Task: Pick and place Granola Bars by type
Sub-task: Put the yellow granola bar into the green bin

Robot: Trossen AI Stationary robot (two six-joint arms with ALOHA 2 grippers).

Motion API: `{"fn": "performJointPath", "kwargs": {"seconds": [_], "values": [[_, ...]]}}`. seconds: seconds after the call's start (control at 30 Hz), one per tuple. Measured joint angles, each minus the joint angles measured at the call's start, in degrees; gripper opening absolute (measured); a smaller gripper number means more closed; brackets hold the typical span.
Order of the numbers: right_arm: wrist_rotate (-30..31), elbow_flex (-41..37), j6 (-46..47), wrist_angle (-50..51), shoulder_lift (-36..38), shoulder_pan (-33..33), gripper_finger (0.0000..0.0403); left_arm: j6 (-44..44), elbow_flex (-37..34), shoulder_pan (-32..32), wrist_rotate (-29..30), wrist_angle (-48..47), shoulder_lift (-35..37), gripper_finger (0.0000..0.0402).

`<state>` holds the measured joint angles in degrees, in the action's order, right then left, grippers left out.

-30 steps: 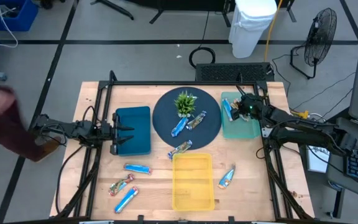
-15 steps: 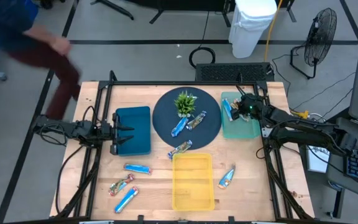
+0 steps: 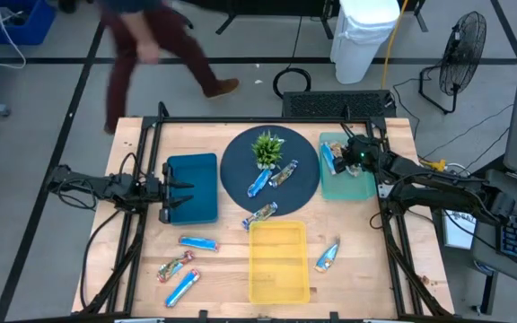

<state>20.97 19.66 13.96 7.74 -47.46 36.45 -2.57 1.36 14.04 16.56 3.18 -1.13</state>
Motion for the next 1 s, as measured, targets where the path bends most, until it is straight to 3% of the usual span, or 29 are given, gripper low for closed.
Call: {"fn": "performJointPath", "kwargs": {"seconds": [0.1, 0.37, 0.47, 0.57, 0.67, 0.73, 1.0], "values": [[-4.57, 0.00, -0.60, -3.36, 0.21, -0.15, 0.0090, 0.01, -0.01, 0.01, 0.00, 0.00, 0.01, 0.0159], [-42.42, 0.00, -0.10, -23.79, 2.65, -5.30, 0.0077, 0.00, -0.02, 0.01, 0.00, 0.00, 0.02, 0.0159], [-50.55, 0.00, 3.65, -30.55, 2.82, -9.30, 0.0071, 0.00, 0.00, 0.01, 0.00, 0.00, 0.02, 0.0159], [-54.93, 0.02, 6.05, -33.27, 2.80, -15.38, 0.0068, 0.00, -0.01, 0.00, 0.01, 0.00, 0.01, 0.0159], [-55.02, 0.02, 6.01, -33.17, 2.76, -23.72, 0.0067, 0.00, 0.00, 0.02, 0.00, 0.00, 0.02, 0.0159], [-51.46, 0.02, 4.59, -33.19, 2.74, -30.71, 0.0065, 0.00, 0.00, 0.00, 0.00, 0.00, 0.00, 0.0159], [-23.58, 0.05, -3.40, -33.18, 1.81, -60.82, 0.0006, 0.00, -0.02, 0.00, 0.00, 0.00, 0.02, 0.0159]]}}
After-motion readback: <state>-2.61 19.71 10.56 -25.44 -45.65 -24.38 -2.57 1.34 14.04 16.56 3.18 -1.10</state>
